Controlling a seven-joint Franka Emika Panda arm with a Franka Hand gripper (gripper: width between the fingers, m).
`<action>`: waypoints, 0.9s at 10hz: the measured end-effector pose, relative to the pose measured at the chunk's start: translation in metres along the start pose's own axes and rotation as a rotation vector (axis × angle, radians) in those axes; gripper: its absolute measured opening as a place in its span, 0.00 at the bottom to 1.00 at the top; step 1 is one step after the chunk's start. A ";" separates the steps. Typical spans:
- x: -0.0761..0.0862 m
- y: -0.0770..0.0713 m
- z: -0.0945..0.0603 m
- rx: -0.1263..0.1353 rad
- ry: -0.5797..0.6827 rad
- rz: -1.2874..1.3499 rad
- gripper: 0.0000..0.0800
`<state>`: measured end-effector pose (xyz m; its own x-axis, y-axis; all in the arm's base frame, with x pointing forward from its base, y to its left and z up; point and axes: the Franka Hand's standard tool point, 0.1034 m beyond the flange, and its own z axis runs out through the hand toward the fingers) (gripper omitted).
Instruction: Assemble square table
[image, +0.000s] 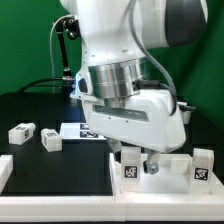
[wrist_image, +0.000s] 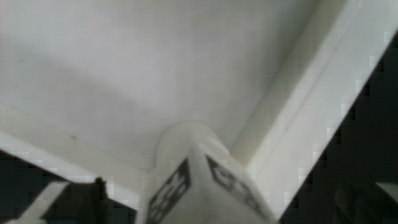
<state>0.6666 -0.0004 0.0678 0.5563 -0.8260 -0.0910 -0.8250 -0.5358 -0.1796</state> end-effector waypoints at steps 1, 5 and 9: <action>0.002 0.002 0.001 -0.001 0.000 -0.075 0.81; 0.008 0.005 -0.001 -0.074 0.027 -0.617 0.81; 0.010 0.005 -0.001 -0.069 0.037 -0.590 0.53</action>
Offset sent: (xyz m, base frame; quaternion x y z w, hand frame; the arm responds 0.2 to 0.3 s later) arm 0.0016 -0.0065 -0.0036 -0.0796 0.0231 -0.4600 0.8840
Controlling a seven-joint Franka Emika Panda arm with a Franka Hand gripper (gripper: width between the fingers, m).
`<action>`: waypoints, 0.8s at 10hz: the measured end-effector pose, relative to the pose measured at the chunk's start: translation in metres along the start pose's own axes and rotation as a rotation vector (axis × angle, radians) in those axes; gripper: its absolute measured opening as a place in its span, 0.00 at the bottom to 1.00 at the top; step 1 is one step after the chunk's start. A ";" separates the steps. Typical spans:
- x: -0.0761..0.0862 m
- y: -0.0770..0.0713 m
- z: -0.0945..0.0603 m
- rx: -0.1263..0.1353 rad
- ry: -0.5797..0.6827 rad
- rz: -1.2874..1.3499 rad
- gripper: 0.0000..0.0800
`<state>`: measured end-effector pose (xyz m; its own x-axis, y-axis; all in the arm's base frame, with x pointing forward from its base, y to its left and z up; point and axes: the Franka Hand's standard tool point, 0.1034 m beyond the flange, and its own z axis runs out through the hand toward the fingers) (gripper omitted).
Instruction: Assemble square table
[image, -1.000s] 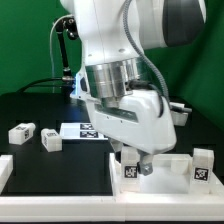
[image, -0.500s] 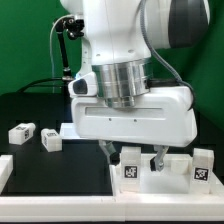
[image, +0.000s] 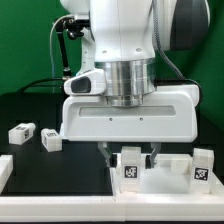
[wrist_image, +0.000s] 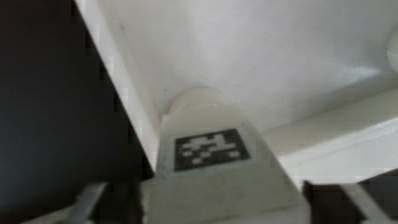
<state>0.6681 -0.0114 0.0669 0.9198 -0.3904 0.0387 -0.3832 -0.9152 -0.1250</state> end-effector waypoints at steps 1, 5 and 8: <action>0.000 0.000 0.000 0.000 0.000 0.108 0.36; 0.002 0.002 0.000 0.018 0.003 0.603 0.36; 0.000 0.002 0.001 0.107 -0.077 1.254 0.36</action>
Offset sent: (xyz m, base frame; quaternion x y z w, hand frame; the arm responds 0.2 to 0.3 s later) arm -0.0047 -0.0120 0.0020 0.0050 0.0424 0.2892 0.9563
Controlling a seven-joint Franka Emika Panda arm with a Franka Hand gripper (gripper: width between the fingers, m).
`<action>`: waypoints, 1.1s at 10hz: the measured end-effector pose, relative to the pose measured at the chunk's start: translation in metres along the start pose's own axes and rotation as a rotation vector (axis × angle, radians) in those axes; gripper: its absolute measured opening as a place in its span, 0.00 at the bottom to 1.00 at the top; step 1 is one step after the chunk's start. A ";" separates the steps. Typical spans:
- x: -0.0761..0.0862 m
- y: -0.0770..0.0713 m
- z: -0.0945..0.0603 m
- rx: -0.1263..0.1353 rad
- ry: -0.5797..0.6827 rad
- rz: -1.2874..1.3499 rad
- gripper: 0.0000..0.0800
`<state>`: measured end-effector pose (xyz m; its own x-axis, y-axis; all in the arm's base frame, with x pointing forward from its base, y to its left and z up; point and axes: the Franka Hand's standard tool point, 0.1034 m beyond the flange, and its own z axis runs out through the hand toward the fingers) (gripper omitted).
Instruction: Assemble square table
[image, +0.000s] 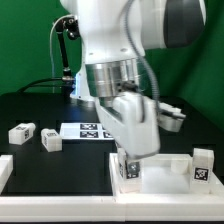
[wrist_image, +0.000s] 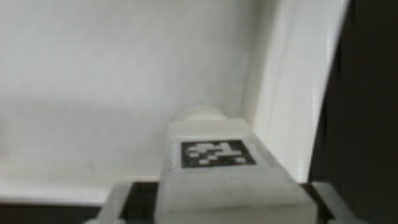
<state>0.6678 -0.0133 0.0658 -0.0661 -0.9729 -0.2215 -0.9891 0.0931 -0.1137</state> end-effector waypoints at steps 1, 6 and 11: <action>-0.001 0.000 0.000 -0.003 -0.007 0.036 0.36; -0.004 0.001 0.000 -0.015 -0.004 -0.081 0.50; -0.003 0.003 -0.003 -0.051 -0.032 -0.583 0.80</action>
Offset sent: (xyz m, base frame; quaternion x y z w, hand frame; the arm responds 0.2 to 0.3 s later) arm 0.0000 0.0000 0.0000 0.0000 0.0000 0.0000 1.0000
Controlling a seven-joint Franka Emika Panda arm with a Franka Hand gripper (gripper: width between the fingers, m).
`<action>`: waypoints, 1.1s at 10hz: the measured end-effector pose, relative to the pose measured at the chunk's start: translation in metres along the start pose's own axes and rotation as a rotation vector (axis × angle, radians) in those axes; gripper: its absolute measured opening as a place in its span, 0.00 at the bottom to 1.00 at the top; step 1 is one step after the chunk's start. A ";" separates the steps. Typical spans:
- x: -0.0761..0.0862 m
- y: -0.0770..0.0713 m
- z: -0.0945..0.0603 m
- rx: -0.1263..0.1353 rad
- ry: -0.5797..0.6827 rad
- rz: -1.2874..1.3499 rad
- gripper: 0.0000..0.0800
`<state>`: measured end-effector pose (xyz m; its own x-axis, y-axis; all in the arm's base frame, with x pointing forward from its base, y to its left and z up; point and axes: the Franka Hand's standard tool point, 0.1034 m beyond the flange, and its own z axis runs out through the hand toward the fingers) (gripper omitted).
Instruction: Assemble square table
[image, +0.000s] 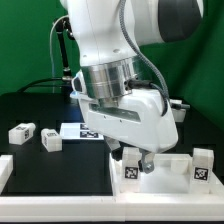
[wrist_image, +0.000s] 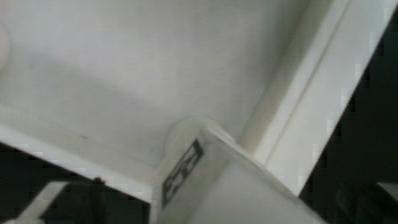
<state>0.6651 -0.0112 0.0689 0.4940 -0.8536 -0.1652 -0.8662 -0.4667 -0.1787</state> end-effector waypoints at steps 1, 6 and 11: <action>0.001 0.001 0.000 -0.023 0.014 -0.155 0.81; 0.002 0.000 0.001 -0.128 0.041 -0.719 0.81; 0.002 0.000 0.001 -0.119 0.056 -0.470 0.36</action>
Offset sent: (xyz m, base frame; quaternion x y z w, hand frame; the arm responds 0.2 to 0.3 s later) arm 0.0169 0.0044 0.0005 -0.0217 -0.0075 -0.4713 0.8817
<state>0.6663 -0.0128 0.0672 0.8318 -0.5536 -0.0399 -0.5544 -0.8251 -0.1092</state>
